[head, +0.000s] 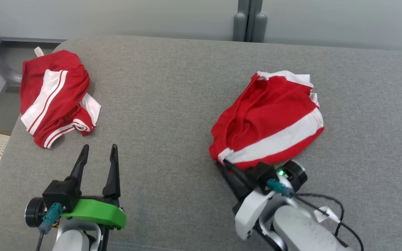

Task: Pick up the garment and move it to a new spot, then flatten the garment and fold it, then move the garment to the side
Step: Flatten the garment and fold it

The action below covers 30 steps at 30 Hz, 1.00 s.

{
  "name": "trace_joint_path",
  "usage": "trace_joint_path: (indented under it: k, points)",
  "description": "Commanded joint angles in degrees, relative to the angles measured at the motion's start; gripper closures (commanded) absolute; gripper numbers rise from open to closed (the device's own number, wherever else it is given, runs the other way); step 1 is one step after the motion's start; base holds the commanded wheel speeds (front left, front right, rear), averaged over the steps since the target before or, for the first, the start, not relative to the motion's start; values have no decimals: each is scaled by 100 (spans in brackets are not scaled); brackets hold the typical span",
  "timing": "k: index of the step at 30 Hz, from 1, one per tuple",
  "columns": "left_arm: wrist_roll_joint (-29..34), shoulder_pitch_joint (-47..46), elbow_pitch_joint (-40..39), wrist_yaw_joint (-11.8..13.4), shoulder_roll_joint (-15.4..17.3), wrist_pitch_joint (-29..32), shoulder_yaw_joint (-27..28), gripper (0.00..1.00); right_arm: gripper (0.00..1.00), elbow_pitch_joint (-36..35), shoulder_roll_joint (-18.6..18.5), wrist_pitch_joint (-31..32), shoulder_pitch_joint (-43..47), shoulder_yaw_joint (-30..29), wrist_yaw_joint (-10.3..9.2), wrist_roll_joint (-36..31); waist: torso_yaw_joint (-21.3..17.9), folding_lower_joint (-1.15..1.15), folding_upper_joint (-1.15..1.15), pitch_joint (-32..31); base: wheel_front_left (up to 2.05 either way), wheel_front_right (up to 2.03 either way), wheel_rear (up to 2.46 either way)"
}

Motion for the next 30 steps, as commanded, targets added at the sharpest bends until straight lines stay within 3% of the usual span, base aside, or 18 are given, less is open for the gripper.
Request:
trace_joint_path:
  k: [1,7,8,9,10,15,24,30]
  points:
    - [33,46,18,-27,-22,-4,1,0,100,83,24,-16,102,232,-4,96,94,0,0,-15,0,0,0]
    - [55,68,57,-44,-64,-5,-2,0,100,498,151,-17,116,1282,-4,592,252,0,0,-10,0,0,0]
    - [61,70,60,-45,-70,-4,-1,0,75,560,169,-16,87,1368,-4,685,265,0,0,-9,0,0,0]
    - [67,76,62,-42,-74,-5,4,0,11,596,180,-16,59,1422,-4,740,271,0,0,-11,0,0,0]
    - [72,84,60,-37,-79,-5,13,0,0,605,195,-16,30,1456,-4,826,270,0,0,-13,0,0,0]
    - [97,141,38,15,-64,-5,101,0,0,390,139,-17,-75,1107,-4,857,137,0,0,-56,0,0,0]
    - [138,198,-36,39,-83,-5,196,0,0,-163,-548,-17,142,-367,-4,484,-165,0,0,-134,0,0,0]
    - [170,161,-82,3,-98,-4,193,0,0,29,-840,-17,164,-1136,-3,267,-184,0,0,-65,0,0,0]
